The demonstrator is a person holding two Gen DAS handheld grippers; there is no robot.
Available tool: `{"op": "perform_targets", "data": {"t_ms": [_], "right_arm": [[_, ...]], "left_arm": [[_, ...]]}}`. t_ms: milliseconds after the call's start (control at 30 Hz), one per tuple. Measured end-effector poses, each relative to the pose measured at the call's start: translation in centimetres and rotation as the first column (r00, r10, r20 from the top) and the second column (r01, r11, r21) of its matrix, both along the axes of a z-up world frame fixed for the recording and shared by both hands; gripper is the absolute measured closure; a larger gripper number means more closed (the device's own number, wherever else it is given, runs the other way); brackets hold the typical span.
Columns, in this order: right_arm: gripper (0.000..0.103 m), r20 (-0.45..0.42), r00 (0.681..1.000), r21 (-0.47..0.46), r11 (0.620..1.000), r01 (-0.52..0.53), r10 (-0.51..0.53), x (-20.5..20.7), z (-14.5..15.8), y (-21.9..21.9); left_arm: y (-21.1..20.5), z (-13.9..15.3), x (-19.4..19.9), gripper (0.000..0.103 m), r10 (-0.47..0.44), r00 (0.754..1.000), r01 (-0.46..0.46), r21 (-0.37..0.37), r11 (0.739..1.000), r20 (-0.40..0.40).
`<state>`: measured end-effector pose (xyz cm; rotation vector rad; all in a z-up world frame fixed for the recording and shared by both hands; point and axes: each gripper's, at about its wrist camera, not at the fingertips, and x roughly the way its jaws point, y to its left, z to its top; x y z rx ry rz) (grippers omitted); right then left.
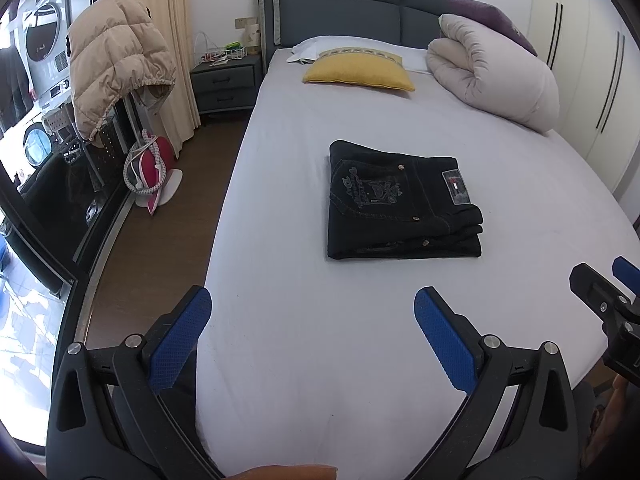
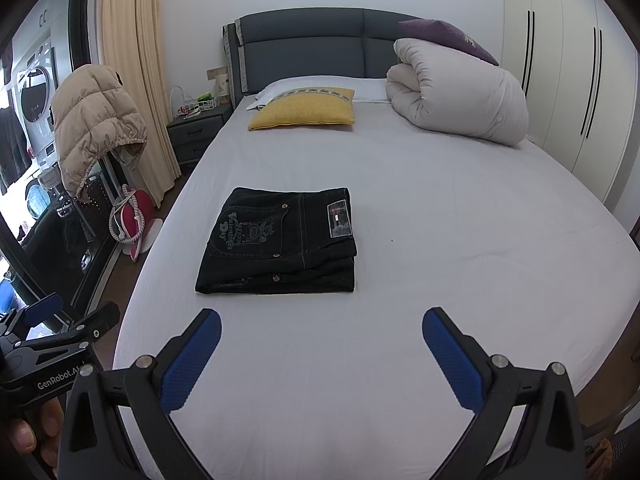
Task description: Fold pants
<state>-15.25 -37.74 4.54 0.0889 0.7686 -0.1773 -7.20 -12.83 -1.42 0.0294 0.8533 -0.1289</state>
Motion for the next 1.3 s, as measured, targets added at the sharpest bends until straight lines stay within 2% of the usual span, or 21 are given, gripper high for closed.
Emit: {"op": "perform_targets", "data": {"t_ms": [1300], "right_arm": [[0.000, -0.007, 1.000, 0.002, 1.000, -0.003, 0.003, -0.71, -0.81, 0.09]], "left_arm": [[-0.36, -0.52, 0.13, 0.000, -0.002, 1.000, 0.002, -0.006, 1.000, -0.008]]}}
